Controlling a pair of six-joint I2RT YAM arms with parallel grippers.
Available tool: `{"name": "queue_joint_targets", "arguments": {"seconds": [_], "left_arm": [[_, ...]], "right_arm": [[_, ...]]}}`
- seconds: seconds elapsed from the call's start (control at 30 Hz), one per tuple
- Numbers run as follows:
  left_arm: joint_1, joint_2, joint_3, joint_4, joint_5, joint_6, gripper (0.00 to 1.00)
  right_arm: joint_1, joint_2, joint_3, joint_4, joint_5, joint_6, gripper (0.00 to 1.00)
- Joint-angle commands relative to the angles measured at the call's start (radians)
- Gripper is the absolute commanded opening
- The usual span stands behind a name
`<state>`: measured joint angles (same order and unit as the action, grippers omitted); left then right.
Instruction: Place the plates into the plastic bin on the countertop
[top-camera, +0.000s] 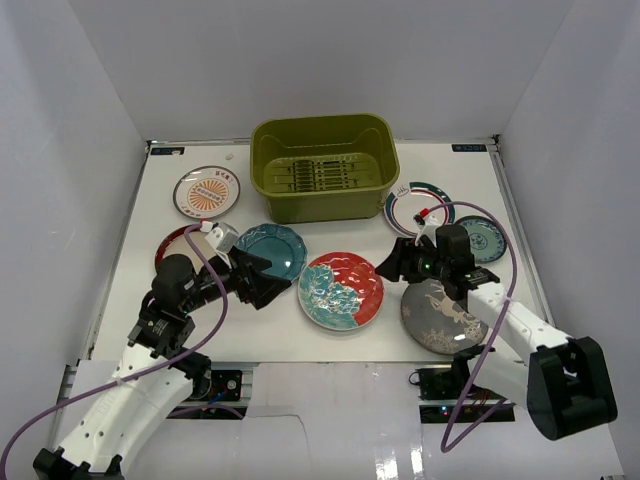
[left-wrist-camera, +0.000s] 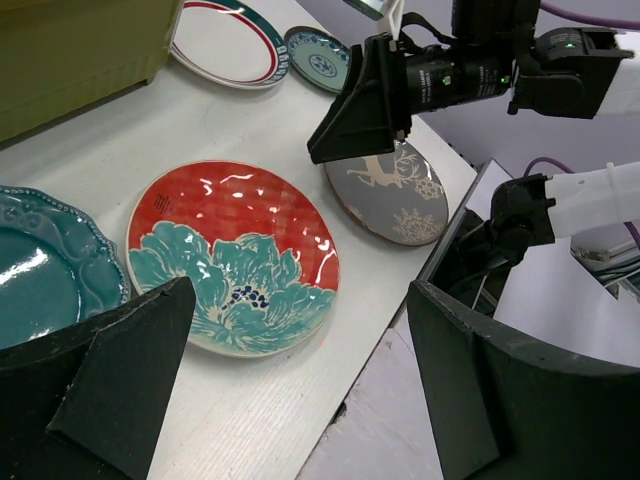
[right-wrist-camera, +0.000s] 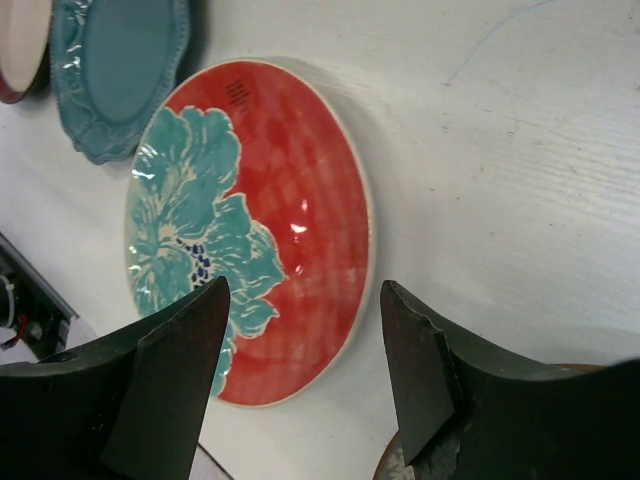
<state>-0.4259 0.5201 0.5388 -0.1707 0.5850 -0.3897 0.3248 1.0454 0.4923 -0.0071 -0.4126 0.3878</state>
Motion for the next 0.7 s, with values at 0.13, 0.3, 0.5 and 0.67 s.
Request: {"name": "queue_joint_targets", "arguments": {"seconds": [0.13, 0.3, 0.5, 0.67], "left_arm": [[-0.007, -0.009, 0.03, -0.009, -0.025, 0.018, 0.98], [-0.007, 0.004, 0.032, -0.009, -0.021, 0.023, 0.98], [-0.005, 0.054, 0.044, -0.01, 0.018, 0.031, 0.98], [-0.007, 0.06, 0.049, -0.009, 0.012, 0.031, 0.98]], "right_arm": [[0.0, 0.192, 0.031, 0.091, 0.052, -0.089, 0.61], [0.002, 0.312, 0.035, 0.177, -0.026, -0.086, 0.58], [0.0, 0.435, 0.023, 0.308, -0.135, -0.032, 0.5], [0.002, 0.501, 0.006, 0.374, -0.173, 0.016, 0.16]]}}
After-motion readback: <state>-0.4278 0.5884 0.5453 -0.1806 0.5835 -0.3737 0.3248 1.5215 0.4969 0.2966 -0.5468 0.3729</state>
